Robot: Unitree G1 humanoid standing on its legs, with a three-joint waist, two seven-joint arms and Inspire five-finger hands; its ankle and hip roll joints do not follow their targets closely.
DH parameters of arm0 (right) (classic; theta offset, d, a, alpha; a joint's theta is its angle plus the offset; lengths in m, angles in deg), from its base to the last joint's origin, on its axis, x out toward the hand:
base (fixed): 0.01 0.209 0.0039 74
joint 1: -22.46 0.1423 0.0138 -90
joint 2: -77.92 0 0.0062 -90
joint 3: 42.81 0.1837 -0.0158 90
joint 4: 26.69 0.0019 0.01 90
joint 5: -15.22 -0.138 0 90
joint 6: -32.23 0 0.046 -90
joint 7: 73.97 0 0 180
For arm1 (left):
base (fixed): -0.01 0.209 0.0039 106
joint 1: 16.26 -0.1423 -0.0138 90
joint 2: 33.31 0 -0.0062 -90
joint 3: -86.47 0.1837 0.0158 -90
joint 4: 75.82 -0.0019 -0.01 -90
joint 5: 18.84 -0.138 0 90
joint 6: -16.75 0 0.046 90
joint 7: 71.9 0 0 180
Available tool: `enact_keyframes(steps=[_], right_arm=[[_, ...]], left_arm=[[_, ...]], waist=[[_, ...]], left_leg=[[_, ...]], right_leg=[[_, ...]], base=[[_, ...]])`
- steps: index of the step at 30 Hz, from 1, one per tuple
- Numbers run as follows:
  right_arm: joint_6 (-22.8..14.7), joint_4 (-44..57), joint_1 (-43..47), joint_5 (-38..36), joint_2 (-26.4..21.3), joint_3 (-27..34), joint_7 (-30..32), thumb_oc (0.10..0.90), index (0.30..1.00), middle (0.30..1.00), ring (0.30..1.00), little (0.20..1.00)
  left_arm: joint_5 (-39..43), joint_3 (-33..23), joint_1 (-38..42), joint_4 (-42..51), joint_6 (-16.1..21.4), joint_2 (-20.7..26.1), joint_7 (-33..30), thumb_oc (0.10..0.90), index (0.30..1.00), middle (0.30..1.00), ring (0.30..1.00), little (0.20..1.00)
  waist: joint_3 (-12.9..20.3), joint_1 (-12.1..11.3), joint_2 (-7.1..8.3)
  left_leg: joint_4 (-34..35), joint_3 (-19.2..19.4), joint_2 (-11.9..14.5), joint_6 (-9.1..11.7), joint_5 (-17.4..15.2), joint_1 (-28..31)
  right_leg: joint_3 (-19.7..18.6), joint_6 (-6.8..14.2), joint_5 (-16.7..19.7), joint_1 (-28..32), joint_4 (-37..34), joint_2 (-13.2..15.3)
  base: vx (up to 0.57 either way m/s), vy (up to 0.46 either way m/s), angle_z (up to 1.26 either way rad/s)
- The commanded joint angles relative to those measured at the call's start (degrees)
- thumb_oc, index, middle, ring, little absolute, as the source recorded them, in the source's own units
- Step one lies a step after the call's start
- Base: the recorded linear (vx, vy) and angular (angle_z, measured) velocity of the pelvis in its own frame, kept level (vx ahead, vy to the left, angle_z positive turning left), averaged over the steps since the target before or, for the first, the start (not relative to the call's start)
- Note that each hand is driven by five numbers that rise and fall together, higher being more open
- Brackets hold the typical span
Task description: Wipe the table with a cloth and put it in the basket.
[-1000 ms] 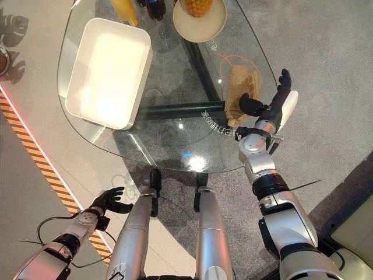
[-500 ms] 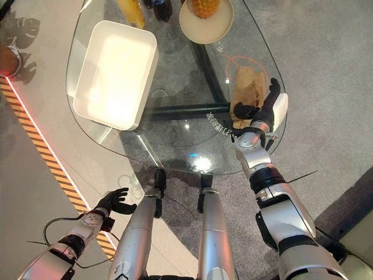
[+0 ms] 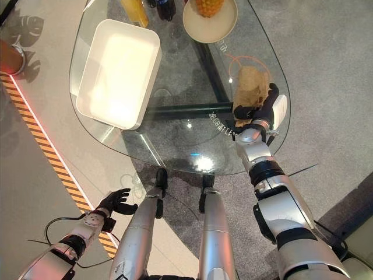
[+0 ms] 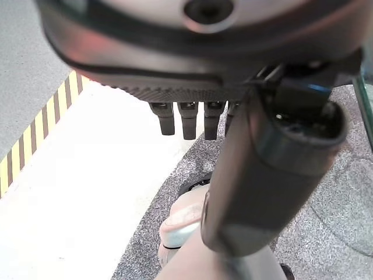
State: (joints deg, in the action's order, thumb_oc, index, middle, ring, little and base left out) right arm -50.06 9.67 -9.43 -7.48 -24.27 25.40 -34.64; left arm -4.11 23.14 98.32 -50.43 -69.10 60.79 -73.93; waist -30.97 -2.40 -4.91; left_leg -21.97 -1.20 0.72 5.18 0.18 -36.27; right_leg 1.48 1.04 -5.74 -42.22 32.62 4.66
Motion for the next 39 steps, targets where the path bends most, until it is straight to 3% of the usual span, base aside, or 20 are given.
enact_keyframes(steps=[1, 9, 20, 37, 39], right_arm=[[-1.3, -0.1, 6.0, 1.7, -3.0, -3.2, -0.9, 0.800, 0.900, 0.900, 0.900, 0.900], [1.3, -1.1, 6.9, 4.4, -2.7, -4.8, -2.4, 0.800, 0.900, 0.900, 0.900, 0.900], [4.5, -6.0, 8.3, 7.3, -2.4, -5.7, 1.9, 0.800, 0.900, 0.900, 0.900, 0.900], [5.1, -8.3, 7.7, 8.5, -2.1, -5.8, 2.0, 0.800, 0.900, 0.900, 0.900, 0.900], [4.9, -8.6, 7.5, 8.5, -1.9, -5.8, 2.0, 0.476, 0.622, 0.622, 0.622, 0.576]], left_arm=[[0.1, 1.1, -2.7, -0.5, 0.6, -1.2, -1.3, 0.800, 0.900, 0.900, 0.900, 0.900], [0.4, 1.7, -2.3, -0.1, 0.2, -1.2, -1.4, 0.800, 0.900, 0.900, 0.900, 0.900], [0.7, 2.5, -2.2, -0.9, 1.0, -1.5, -1.4, 0.800, 0.900, 0.900, 0.900, 0.900], [0.9, 3.1, -1.6, -0.4, 0.6, -1.5, -1.5, 0.800, 0.900, 0.900, 0.900, 0.900], [0.9, 3.1, -1.5, -0.5, 0.7, -1.6, -1.4, 0.800, 0.900, 0.900, 0.900, 0.900]], waist=[[1.2, 0.0, -1.68], [1.2, -0.2, -1.97], [1.2, -0.9, -2.25], [1.2, -1.0, -2.64], [1.2, -0.9, -2.66]], left_leg=[[-2.9, 3.3, -3.6, -3.1, -2.8, -0.5], [-2.7, 3.2, -3.7, -3.2, -2.5, -1.0], [-2.5, 3.1, -3.8, -3.5, -2.3, -1.5], [-2.6, 3.1, -4.0, -3.7, -2.2, -2.4], [-2.5, 3.1, -4.0, -3.7, -2.1, -2.4]], right_leg=[[3.9, -1.2, -0.8, 3.4, -2.8, -1.7], [4.1, -1.0, -0.4, 2.8, -2.9, -1.5], [4.7, -0.9, -0.2, 2.3, -2.8, -1.5], [4.8, -0.7, 0.0, 1.3, -2.5, -1.5], [4.8, -0.7, 0.1, 1.2, -2.6, -1.5]], base=[[0.00, 0.000, 0.00], [0.00, 0.000, 0.00], [0.00, -0.002, 0.03], [0.00, 0.000, 0.00], [0.00, 0.000, 0.00]])
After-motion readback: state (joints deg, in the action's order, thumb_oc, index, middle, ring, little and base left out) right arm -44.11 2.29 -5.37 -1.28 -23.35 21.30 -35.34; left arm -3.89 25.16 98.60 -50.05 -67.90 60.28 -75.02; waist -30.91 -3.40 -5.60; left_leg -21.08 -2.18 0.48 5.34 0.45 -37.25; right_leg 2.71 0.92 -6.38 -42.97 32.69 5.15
